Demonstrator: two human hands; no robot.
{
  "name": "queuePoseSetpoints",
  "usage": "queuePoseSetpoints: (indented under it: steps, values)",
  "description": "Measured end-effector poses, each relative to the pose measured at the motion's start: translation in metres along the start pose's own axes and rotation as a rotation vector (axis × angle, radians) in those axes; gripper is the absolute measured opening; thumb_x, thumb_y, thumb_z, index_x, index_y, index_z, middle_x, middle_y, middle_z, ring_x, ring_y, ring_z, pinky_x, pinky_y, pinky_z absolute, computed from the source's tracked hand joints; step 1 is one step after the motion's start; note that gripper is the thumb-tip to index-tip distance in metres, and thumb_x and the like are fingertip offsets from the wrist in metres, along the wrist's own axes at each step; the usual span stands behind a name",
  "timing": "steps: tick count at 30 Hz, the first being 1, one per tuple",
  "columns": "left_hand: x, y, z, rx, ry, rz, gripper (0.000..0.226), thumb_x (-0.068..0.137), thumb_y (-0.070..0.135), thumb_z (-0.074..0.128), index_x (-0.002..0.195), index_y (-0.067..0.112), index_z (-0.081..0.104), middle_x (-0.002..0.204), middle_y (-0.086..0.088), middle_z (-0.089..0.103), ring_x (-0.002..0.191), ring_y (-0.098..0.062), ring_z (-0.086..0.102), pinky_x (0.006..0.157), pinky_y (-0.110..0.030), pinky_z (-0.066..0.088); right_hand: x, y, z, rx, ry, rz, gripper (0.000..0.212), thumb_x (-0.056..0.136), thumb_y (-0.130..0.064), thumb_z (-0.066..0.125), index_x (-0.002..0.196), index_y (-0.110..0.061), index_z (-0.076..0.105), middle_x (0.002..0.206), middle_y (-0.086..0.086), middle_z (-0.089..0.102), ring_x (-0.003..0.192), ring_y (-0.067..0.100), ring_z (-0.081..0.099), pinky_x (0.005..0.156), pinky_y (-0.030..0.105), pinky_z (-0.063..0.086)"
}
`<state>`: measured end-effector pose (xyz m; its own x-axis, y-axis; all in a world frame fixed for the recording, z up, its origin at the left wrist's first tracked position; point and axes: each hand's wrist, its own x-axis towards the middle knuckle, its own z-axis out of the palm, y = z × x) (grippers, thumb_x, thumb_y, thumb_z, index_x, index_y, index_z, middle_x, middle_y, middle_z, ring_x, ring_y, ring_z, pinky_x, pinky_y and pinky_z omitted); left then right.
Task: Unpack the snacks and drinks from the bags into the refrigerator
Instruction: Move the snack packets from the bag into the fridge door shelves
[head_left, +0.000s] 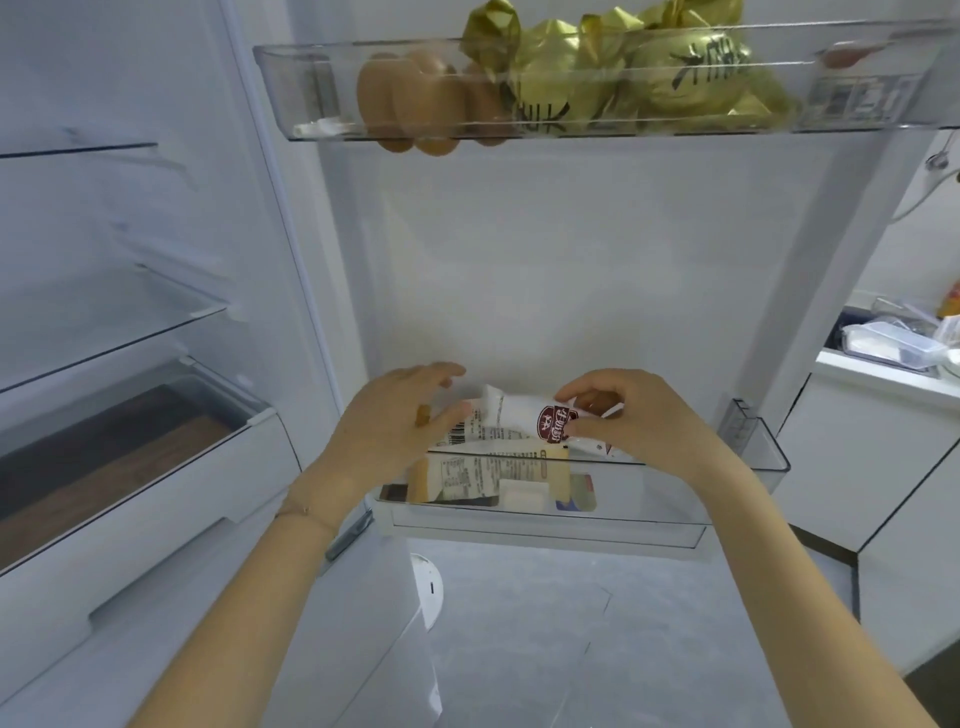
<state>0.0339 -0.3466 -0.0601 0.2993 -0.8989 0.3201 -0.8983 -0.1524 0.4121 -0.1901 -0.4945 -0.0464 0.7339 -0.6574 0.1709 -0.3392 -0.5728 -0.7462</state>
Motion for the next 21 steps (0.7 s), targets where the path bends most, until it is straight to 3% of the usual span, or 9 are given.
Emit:
queuePoseSetpoints:
  steps: [3, 8, 10, 15, 21]
  values:
    - [-0.019, 0.005, 0.016, 0.047, 0.144, 0.030, 0.066, 0.087, 0.070, 0.036, 0.142, 0.033, 0.044, 0.132, 0.010, 0.056, 0.120, -0.012, 0.050, 0.108, -0.035, 0.035, 0.008, -0.007, 0.009, -0.034, -0.067, -0.025, 0.021, 0.074, -0.014, 0.081, 0.085, -0.029, 0.071, 0.081, -0.011, 0.070, 0.070, -0.004, 0.061, 0.061, 0.006, 0.042]
    - [-0.041, 0.010, 0.035, 0.304, 0.285, 0.052, 0.062, 0.093, 0.063, 0.033, 0.142, 0.025, 0.046, 0.146, -0.002, 0.047, 0.140, -0.028, 0.036, 0.117, -0.047, 0.016, 0.015, -0.018, 0.023, -0.104, -0.140, -0.004, 0.012, 0.074, -0.016, 0.080, 0.079, -0.025, 0.074, 0.075, -0.009, 0.072, 0.073, 0.007, 0.068, 0.073, 0.029, 0.055]
    - [-0.048, 0.011, 0.037, 0.378, 0.300, 0.040, 0.064, 0.095, 0.063, 0.027, 0.143, 0.026, 0.044, 0.151, -0.003, 0.040, 0.145, -0.028, 0.028, 0.119, -0.050, 0.010, 0.015, -0.023, 0.025, -0.235, -0.129, -0.026, 0.008, 0.077, -0.020, 0.077, 0.080, -0.027, 0.075, 0.076, -0.013, 0.070, 0.072, 0.005, 0.065, 0.073, 0.027, 0.052]
    - [-0.062, 0.011, 0.040, 0.435, 0.335, 0.060, 0.063, 0.096, 0.062, 0.031, 0.143, 0.022, 0.046, 0.154, -0.007, 0.035, 0.146, -0.031, 0.024, 0.118, -0.056, 0.013, 0.021, -0.034, 0.034, -0.384, -0.219, -0.058, 0.012, 0.080, -0.020, 0.072, 0.075, -0.030, 0.073, 0.076, -0.017, 0.065, 0.069, 0.002, 0.058, 0.067, 0.023, 0.045]
    - [-0.062, 0.009, 0.036, 0.448, 0.326, 0.052, 0.063, 0.095, 0.061, 0.032, 0.143, 0.022, 0.046, 0.153, -0.009, 0.039, 0.145, -0.033, 0.026, 0.115, -0.059, 0.018, 0.017, -0.032, 0.041, -0.198, -0.166, -0.039, 0.012, 0.084, -0.017, 0.070, 0.086, -0.028, 0.075, 0.088, -0.012, 0.070, 0.082, 0.006, 0.066, 0.084, 0.033, 0.054]
